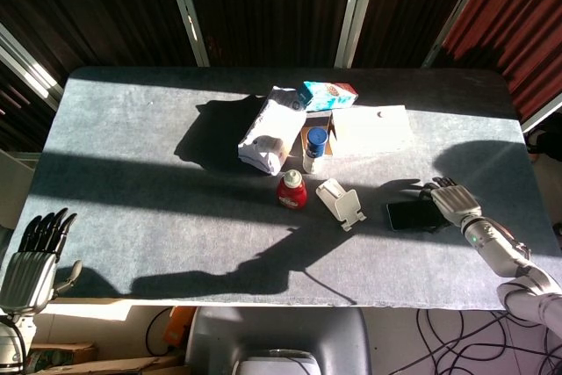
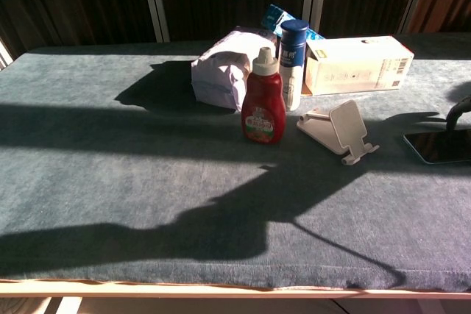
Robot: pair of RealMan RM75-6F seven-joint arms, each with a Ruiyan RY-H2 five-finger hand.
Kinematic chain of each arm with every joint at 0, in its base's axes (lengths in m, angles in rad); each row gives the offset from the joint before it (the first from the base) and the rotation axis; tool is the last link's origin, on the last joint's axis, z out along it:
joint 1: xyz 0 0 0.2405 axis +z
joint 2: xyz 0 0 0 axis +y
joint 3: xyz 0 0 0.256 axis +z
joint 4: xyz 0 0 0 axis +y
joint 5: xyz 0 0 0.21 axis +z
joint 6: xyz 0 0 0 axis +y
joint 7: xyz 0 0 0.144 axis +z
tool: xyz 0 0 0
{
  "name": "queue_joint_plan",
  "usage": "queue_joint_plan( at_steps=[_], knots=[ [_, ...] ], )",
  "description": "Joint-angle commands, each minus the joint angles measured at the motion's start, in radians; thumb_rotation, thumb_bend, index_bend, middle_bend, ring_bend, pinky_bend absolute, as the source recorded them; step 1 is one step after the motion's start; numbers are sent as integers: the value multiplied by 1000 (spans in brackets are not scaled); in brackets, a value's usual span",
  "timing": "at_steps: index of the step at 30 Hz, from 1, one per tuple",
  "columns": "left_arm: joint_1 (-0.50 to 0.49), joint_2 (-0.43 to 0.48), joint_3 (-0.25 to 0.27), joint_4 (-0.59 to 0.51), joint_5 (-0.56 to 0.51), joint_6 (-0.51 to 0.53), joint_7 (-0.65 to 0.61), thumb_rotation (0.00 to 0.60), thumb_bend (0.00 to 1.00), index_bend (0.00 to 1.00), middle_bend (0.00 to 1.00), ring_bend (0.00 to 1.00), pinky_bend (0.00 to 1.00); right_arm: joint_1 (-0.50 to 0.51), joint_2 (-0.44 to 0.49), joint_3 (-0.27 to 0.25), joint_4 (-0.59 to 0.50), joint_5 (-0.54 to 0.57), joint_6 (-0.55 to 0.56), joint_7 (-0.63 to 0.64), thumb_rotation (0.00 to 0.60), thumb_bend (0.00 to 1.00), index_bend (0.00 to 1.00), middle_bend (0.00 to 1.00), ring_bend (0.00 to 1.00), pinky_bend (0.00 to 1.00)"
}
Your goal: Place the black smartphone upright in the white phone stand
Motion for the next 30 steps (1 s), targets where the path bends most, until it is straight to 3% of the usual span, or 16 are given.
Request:
queue_joint_plan(
  at_steps=[1,12,19,24,30],
  knots=[
    [0,0,0,-1,0,-1,1,600,371,0,26,0,47,-1,-14,-13,24,-17,6,24,600,299,470,343,93,97],
    [0,0,0,-1,-2,-1,-1,600,372,0,26,0,47,-10,-21,-32,47,-38,36,41,600,299,484,350,108,142],
    [1,2,1,-1,3,2,-6,600,372,0,27,0,47,-23,-34,-31,58,-32,64,-6,600,299,717,529,347,318],
    [0,3,1,1,4,2,-11,600,372,0,26,0,48,-30,-37,-22,51,-19,81,-53,600,300,830,615,437,371],
    [2,4,1,3,6,8,-20,600,372,0,26,0,48,-34,-29,-12,20,-4,92,-108,600,304,891,661,504,418]
  ],
)
